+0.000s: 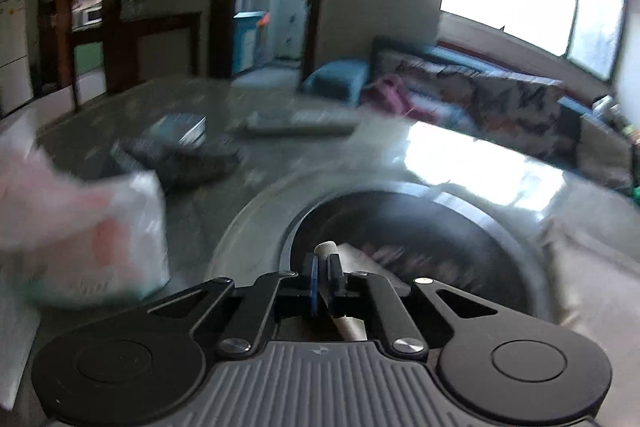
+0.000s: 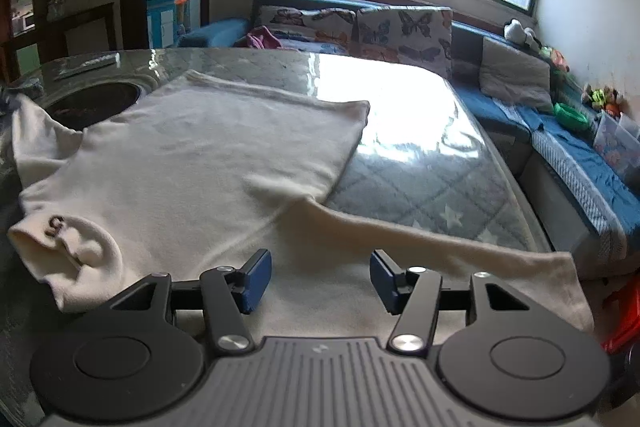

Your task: Fold clothes

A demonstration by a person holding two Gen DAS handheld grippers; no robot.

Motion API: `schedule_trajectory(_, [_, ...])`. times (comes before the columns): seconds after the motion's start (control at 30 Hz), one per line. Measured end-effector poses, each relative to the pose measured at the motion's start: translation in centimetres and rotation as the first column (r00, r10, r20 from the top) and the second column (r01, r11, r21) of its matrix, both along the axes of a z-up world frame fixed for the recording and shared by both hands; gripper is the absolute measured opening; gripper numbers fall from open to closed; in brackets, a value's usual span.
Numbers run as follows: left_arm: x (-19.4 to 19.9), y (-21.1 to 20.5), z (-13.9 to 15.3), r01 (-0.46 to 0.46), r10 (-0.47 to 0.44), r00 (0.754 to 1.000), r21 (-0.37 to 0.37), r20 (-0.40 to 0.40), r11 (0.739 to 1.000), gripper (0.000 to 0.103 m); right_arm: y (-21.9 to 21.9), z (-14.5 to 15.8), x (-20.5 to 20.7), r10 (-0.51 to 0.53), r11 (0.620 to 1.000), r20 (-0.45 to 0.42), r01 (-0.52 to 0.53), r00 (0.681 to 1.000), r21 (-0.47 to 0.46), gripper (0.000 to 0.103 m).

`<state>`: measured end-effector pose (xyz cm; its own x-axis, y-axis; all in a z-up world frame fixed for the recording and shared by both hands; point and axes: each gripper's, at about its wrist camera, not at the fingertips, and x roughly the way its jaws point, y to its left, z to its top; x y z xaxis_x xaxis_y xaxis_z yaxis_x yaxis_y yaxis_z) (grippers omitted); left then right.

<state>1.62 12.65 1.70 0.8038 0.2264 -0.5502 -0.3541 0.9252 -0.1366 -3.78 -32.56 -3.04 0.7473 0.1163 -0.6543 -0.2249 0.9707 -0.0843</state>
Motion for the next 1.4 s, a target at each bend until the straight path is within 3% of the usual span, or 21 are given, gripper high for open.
schedule_trajectory(0.2, [-0.2,-3.3,5.5,0.149,-0.139,0.979,-0.061,0.148,0.987,0.005,2.2,1.4,0.1,0.096,0.995,0.030,-0.097,0.995,0.018,0.056])
schedule_trajectory(0.3, [-0.7,-6.4,7.9,0.278,-0.257,0.944,-0.078,0.209,0.957,0.005,3.2,1.6,0.2,0.132,0.991,0.038,-0.133,0.990,0.025,0.056])
schedule_trajectory(0.37, [-1.0,-8.9,9.0,0.374,-0.347,0.909,-0.083,0.233,0.924,0.005,3.2,1.7,0.1,0.132,0.990,0.040,-0.133,0.990,0.042,0.056])
schedule_trajectory(0.5, [-1.9,-14.6,9.9,0.557,-0.521,0.812,-0.085,0.263,0.826,0.005,2.8,1.7,-0.1,0.115,0.991,0.044,-0.118,0.992,0.060,0.056])
schedule_trajectory(0.63, [-3.1,-20.5,9.0,0.717,-0.676,0.687,-0.098,0.266,0.690,0.005,1.7,1.5,-0.3,0.079,0.994,0.035,-0.081,0.996,0.073,0.056])
schedule_trajectory(0.73, [-3.5,-24.3,6.8,0.795,-0.768,0.606,-0.119,0.204,0.595,0.011,1.0,1.2,-0.4,0.050,0.994,0.018,-0.051,0.999,0.101,0.056])
schedule_trajectory(0.77, [-3.6,-25.3,6.0,0.813,-0.793,0.582,-0.136,0.182,0.566,0.017,0.8,1.1,-0.6,0.043,0.993,0.015,-0.045,0.999,0.106,0.056])
schedule_trajectory(0.83, [-4.0,-26.3,4.6,0.833,-0.823,0.551,-0.149,0.138,0.533,0.019,0.5,1.0,-0.9,0.039,0.993,0.010,-0.040,0.999,0.109,0.056])
schedule_trajectory(0.9, [-4.5,-26.2,3.4,0.836,-0.833,0.545,-0.131,0.094,0.532,0.019,0.4,0.9,-1.1,0.037,0.994,0.006,-0.038,0.999,0.104,0.056])
schedule_trajectory(0.97, [-4.6,-25.1,2.3,0.817,-0.817,0.574,-0.109,0.052,0.567,0.019,0.2,1.0,-1.2,0.037,0.994,0.006,-0.038,0.999,0.103,0.056])
schedule_trajectory(1.1, [-3.0,-20.9,0.0,0.713,-0.717,0.695,-0.079,-0.050,0.696,0.019,0.1,1.4,-1.2,0.037,0.993,0.019,-0.039,0.999,0.109,0.055])
schedule_trajectory(1.23, [-1.8,-17.7,-1.9,0.616,-0.617,0.777,-0.052,-0.128,0.786,0.019,0.2,1.8,-0.9,0.021,0.993,0.034,-0.025,0.999,0.119,0.055])
schedule_trajectory(1.3, [-1.3,-16.8,-2.3,0.606,-0.606,0.783,-0.050,-0.141,0.794,0.019,0.0,1.8,-0.7,0.011,0.990,0.024,-0.014,1.000,0.138,0.054])
schedule_trajectory(1.4, [-0.6,-17.0,-2.1,0.624,-0.620,0.773,-0.021,-0.133,0.782,0.020,-0.2,1.5,-0.5,0.013,0.985,-0.007,-0.012,1.000,0.172,0.049])
